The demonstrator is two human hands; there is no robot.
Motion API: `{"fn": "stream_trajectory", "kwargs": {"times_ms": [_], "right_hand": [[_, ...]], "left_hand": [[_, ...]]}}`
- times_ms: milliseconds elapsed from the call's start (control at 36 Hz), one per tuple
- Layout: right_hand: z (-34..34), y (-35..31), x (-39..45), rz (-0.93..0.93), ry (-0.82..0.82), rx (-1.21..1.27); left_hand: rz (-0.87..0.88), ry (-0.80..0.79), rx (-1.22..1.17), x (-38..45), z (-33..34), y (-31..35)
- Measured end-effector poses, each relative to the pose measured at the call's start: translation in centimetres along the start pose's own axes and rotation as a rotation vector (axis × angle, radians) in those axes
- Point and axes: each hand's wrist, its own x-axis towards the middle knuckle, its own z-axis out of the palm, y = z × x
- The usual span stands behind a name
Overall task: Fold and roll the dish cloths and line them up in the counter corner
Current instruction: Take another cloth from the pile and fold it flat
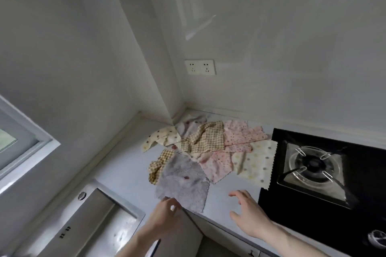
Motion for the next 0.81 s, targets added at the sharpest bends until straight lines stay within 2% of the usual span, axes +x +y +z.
{"fn": "stream_trajectory", "kwargs": {"times_ms": [111, 222, 361, 389, 444, 556, 639, 806], "right_hand": [[3.1, -1.3, 3.6, 0.003, 0.056, -0.008], [6.3, -1.7, 7.4, -0.083, 0.099, -0.028], [10.1, -0.5, 11.8, -0.204, 0.102, -0.106], [11.1, 0.2, 12.6, -0.22, 0.126, -0.143], [13.1, 1.7, 13.7, -0.296, 0.274, -0.209], [14.9, 2.0, 14.5, -0.391, 0.451, -0.308], [15.2, 2.4, 14.6, -0.427, 0.514, -0.354], [15.7, 2.7, 14.3, -0.422, 0.486, -0.414]], "left_hand": [[0.074, -0.015, 0.062, 5.2, 0.5, -4.6], [0.122, 0.025, 0.156, 8.9, 2.0, -9.3], [0.242, 0.195, 0.192, 12.5, 4.7, -14.0], [0.275, 0.247, 0.156, 12.9, 5.2, -14.4], [0.336, 0.336, 0.081, 13.4, 6.0, -14.9], [0.421, 0.411, 0.044, 13.7, 7.1, -15.8], [0.463, 0.458, 0.07, 13.6, 7.7, -16.3], [0.502, 0.57, 0.1, 14.3, 9.0, -17.2]]}}
